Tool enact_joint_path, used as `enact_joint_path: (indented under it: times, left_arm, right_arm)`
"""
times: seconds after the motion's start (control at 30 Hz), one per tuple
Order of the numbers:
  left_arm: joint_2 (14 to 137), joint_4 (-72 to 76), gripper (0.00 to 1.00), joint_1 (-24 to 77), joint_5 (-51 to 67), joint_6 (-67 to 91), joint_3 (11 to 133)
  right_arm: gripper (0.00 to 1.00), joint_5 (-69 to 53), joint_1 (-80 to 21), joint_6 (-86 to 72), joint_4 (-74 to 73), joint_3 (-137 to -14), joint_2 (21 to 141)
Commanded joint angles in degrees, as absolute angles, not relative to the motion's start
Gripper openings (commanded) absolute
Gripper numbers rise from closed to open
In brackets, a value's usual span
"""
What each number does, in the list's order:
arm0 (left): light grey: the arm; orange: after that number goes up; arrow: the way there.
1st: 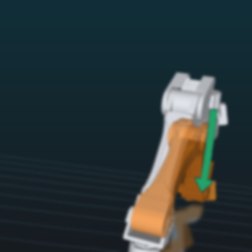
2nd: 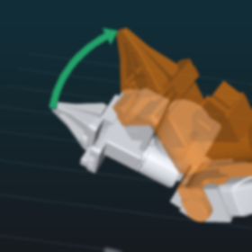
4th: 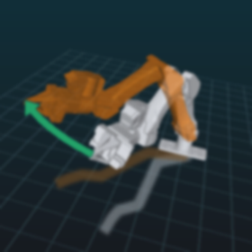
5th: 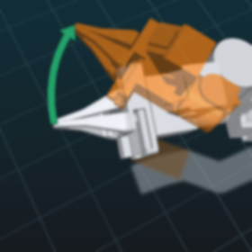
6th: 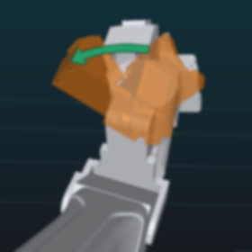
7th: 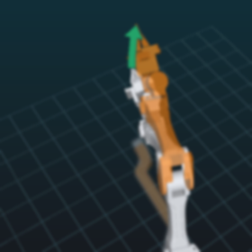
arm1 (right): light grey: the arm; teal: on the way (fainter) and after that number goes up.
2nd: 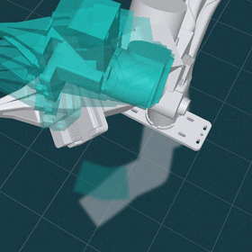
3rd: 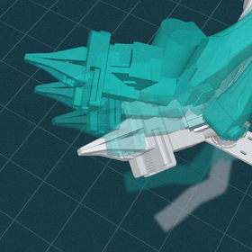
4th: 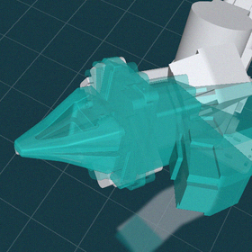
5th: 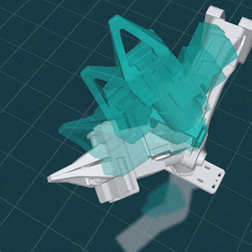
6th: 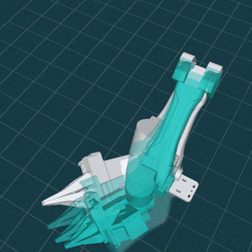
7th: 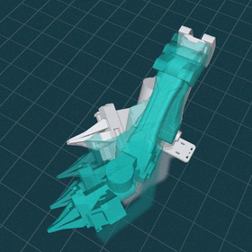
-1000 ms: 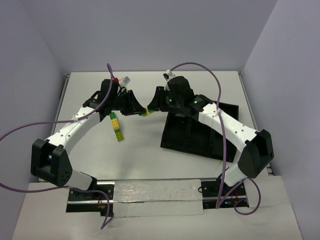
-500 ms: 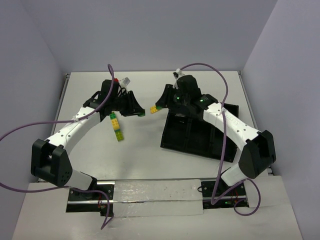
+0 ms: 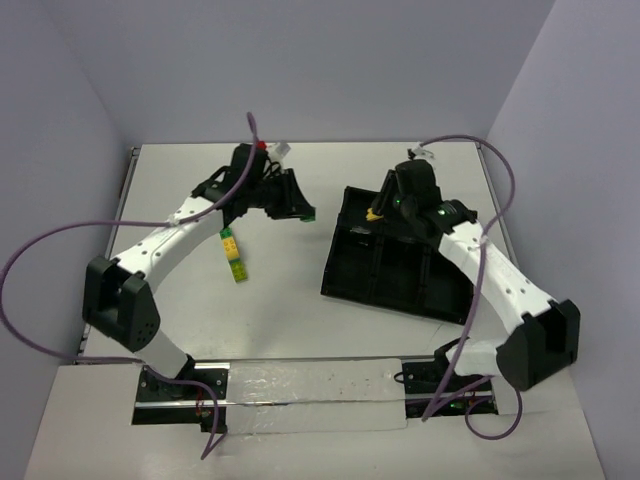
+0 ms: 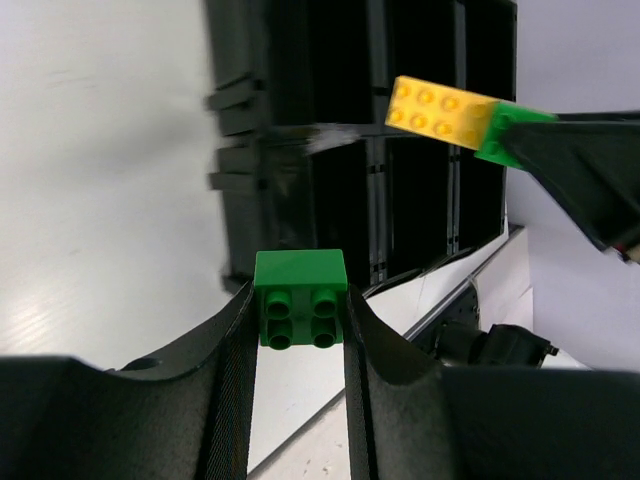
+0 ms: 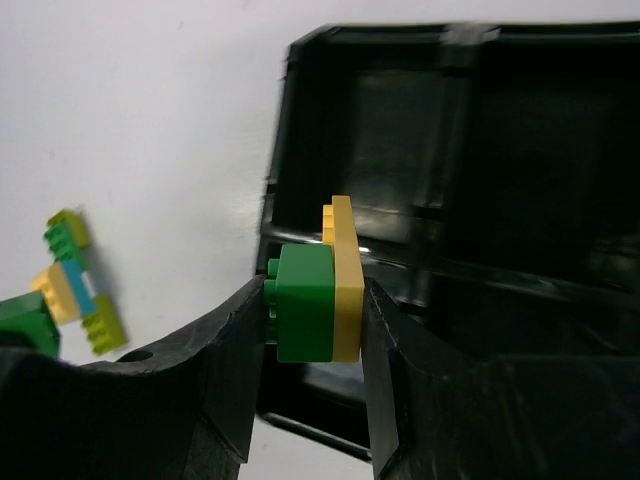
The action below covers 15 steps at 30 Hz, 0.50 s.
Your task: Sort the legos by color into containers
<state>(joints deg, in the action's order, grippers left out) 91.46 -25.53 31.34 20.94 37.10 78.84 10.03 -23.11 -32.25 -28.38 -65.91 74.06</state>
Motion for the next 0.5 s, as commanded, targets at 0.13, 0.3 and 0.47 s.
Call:
enact_joint_path:
  times: [0.13, 0.3, 0.47]
  left_arm:
    - [105.22, -27.81, 0.0, 43.18, 15.26, 36.22, 91.24]
    - [110.88, -29.53, 0.04, 45.12, 11.74, 36.0, 95.33]
    - [113.64, -31.07, 0.46, 45.79, 9.9, 35.88, 97.61]
  right_arm:
    - [0.02, 23.82, -18.2, -30.33, -32.52, -57.41, 56.03]
    - [0.03, 22.81, -17.44, -29.7, -34.75, -56.15, 50.73]
    - [0.03, 21.67, -17.46, -29.44, -35.8, -55.72, 49.22]
